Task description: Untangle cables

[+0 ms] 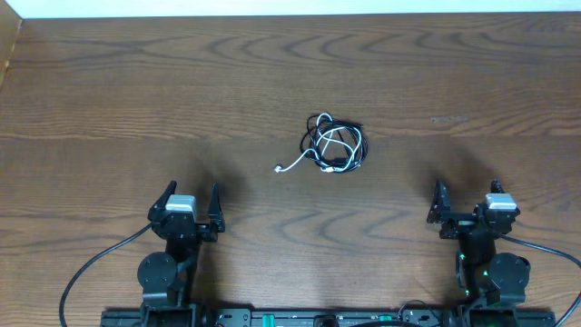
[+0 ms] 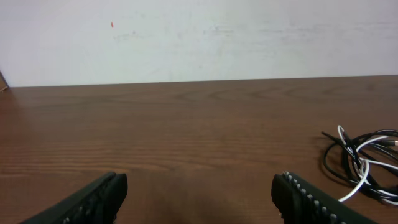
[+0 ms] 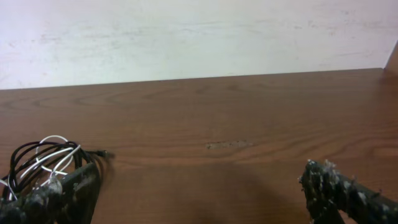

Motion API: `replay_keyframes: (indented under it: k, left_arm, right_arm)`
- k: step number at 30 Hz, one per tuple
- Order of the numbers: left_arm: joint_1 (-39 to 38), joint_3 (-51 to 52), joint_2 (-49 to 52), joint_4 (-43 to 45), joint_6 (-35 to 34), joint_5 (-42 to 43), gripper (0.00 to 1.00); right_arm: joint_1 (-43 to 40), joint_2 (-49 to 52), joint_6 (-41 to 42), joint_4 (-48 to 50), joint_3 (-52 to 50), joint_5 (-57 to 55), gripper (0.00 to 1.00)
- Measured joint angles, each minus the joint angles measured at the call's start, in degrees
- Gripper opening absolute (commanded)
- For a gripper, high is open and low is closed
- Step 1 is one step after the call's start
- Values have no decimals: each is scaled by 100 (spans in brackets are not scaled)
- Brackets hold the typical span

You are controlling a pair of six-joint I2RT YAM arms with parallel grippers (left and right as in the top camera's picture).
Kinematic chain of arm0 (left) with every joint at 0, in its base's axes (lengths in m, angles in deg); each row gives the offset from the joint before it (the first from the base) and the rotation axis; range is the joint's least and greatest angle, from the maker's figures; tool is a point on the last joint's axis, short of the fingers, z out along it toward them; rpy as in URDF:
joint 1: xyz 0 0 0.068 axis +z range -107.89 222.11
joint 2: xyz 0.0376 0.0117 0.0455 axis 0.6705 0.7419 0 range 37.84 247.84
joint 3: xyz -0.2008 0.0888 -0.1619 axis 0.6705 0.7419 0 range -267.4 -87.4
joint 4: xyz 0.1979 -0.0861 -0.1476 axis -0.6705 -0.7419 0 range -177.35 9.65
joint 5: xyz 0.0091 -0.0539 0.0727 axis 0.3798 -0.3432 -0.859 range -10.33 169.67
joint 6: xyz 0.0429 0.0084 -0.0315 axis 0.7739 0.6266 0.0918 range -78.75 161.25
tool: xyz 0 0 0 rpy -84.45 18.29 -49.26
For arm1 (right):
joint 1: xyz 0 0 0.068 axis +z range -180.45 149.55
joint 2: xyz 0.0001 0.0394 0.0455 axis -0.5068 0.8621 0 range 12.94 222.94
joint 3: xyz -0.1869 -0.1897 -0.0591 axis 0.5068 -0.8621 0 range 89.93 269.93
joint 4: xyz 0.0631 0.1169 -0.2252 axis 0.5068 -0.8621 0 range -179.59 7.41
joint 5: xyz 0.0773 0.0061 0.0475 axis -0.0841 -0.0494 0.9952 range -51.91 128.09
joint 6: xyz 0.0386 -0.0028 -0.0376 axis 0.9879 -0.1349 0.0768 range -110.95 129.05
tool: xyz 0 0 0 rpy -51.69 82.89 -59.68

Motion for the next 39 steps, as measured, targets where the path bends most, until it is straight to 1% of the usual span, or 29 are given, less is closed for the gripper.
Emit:
replay_keyframes:
  k: [39]
  left_arm:
    - [0, 0, 0, -2, 0, 0, 80]
  right_arm:
    - [0, 0, -28, -52, 0, -94, 99]
